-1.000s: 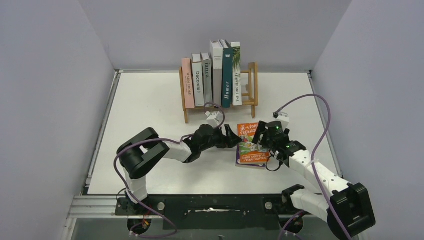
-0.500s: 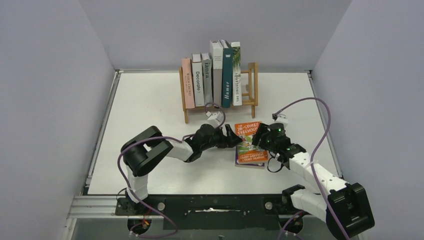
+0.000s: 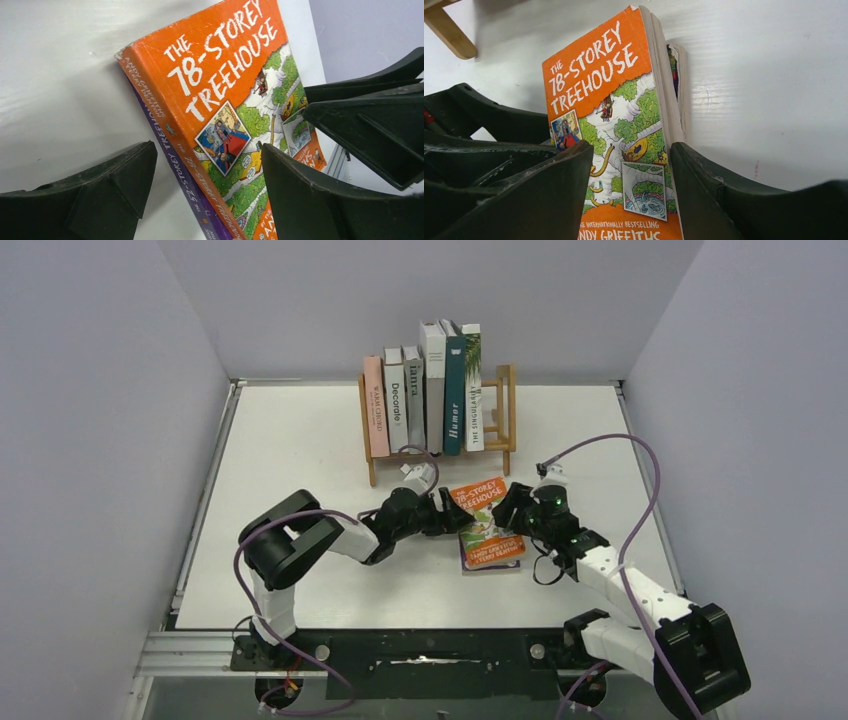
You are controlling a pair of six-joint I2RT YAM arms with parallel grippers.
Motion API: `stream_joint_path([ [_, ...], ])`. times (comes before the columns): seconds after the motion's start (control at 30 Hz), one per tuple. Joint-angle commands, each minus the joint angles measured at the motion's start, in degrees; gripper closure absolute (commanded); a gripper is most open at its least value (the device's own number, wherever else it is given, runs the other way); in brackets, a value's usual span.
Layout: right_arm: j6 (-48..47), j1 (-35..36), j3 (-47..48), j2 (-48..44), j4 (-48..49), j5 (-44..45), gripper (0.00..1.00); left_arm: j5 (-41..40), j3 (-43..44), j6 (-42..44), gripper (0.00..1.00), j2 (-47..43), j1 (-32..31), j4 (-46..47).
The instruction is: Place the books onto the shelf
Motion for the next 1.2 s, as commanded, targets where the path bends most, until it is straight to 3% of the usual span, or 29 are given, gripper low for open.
stream_joint_path([
  [0.0, 0.5, 1.7, 0.5, 0.5, 5.9, -2.9, 0.42, 0.6, -0.3, -0.1, 0.23, -1.3, 1.0, 4.0],
  [0.37, -0.6, 2.8, 0.3, 3.9, 8.6, -5.7, 0.43, 2.1, -0.7, -1.4, 0.23, 0.5, 2.9, 9.0],
  [0.67, -1.5, 4.2, 1.6, 8.7, 9.3, -6.4, 0.43, 0.2, -4.4, -1.4, 0.24, -5.5, 2.3, 11.1],
  [1.17, -2.7, 7.7, 2.4, 8.9, 10.8, -7.0, 0.44, -3.0, -10.2, -0.5, 0.24, -12.7, 1.6, 10.4],
])
